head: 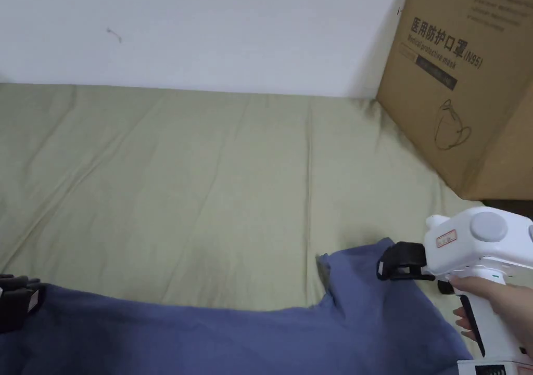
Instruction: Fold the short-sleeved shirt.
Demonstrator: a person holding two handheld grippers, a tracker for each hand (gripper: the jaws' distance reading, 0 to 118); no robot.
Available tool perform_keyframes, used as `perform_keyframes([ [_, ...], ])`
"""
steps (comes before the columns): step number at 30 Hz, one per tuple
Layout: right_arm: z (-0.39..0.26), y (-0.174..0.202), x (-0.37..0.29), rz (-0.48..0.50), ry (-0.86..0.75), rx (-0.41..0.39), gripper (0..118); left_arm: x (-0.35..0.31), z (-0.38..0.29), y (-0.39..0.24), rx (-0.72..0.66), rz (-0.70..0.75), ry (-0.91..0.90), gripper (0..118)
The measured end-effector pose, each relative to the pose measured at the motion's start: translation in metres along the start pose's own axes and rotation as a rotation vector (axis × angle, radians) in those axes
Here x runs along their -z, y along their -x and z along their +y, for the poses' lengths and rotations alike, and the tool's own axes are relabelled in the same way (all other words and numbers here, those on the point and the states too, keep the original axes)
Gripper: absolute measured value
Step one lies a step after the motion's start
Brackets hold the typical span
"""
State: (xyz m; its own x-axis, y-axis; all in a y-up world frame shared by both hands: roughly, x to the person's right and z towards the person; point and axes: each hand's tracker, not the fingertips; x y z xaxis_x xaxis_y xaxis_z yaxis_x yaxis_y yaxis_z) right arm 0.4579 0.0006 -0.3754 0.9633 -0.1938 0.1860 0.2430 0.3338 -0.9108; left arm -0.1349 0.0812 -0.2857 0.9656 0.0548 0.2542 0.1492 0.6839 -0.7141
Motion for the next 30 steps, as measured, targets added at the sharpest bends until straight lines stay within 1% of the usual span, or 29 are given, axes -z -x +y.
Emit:
perform_keyframes([
  [1, -0.002, 0.001, 0.005, 0.021, 0.034, -0.001, 98, -0.001, -0.002, 0.001, -0.002, -0.001, 0.003, 5],
  [2, -0.005, 0.003, 0.008, -0.011, 0.053, -0.009, 91, 0.003, -0.003, 0.002, -0.006, 0.006, 0.010, 5],
  [3, -0.009, 0.007, 0.002, -0.085, 0.000, -0.079, 85, 0.005, -0.005, 0.005, -0.008, 0.012, 0.027, 5],
  [4, -0.011, 0.010, -0.003, -0.088, -0.009, -0.117, 74, 0.006, -0.006, 0.008, -0.014, 0.018, 0.038, 5],
  [5, -0.013, 0.012, -0.009, -0.073, -0.011, -0.142, 56, 0.008, -0.008, 0.012, -0.028, 0.018, 0.048, 5],
  [6, -0.015, 0.014, -0.015, -0.070, -0.018, -0.163, 26, 0.013, -0.008, 0.014, -0.049, 0.015, 0.058, 5],
  [7, -0.017, 0.018, -0.019, -0.044, -0.011, -0.166, 2, 0.016, -0.009, 0.018, -0.081, 0.002, 0.068, 5],
  [8, -0.020, 0.021, -0.023, 0.016, 0.011, -0.156, 2, 0.018, -0.010, 0.021, -0.108, -0.018, 0.078, 5],
  [10, -0.025, 0.031, -0.033, 0.005, -0.014, -0.170, 2, 0.025, -0.009, 0.023, -0.120, 0.007, 0.077, 5],
  [12, -0.022, 0.032, -0.043, -0.017, -0.098, -0.166, 2, 0.028, -0.008, 0.024, -0.131, 0.026, 0.055, 5],
  [15, -0.016, 0.030, -0.065, -0.043, -0.234, -0.102, 2, 0.036, 0.003, 0.026, -0.154, 0.042, 0.031, 5],
  [17, -0.011, 0.028, -0.077, -0.026, -0.285, -0.052, 2, 0.038, 0.011, 0.025, -0.163, 0.048, 0.011, 5],
  [18, -0.009, 0.027, -0.083, -0.027, -0.313, -0.035, 2, 0.038, 0.017, 0.024, -0.156, 0.063, -0.030, 5],
  [21, -0.006, 0.025, -0.099, -0.034, -0.366, -0.019, 2, 0.029, 0.030, 0.022, -0.152, 0.073, -0.119, 5],
  [23, -0.012, 0.023, -0.107, -0.018, -0.373, -0.021, 2, 0.023, 0.033, 0.021, -0.164, 0.044, -0.128, 5],
  [26, -0.038, 0.015, -0.126, -0.012, -0.401, -0.029, 2, 0.013, 0.024, 0.020, -0.149, 0.030, -0.110, 4],
  [28, -0.071, 0.006, -0.140, 0.020, -0.408, 0.003, 2, -0.002, 0.005, 0.021, -0.130, 0.006, -0.089, 5],
  [30, -0.120, -0.008, -0.154, 0.070, -0.390, 0.021, 2, -0.022, -0.025, 0.023, -0.121, -0.042, -0.087, 5],
])
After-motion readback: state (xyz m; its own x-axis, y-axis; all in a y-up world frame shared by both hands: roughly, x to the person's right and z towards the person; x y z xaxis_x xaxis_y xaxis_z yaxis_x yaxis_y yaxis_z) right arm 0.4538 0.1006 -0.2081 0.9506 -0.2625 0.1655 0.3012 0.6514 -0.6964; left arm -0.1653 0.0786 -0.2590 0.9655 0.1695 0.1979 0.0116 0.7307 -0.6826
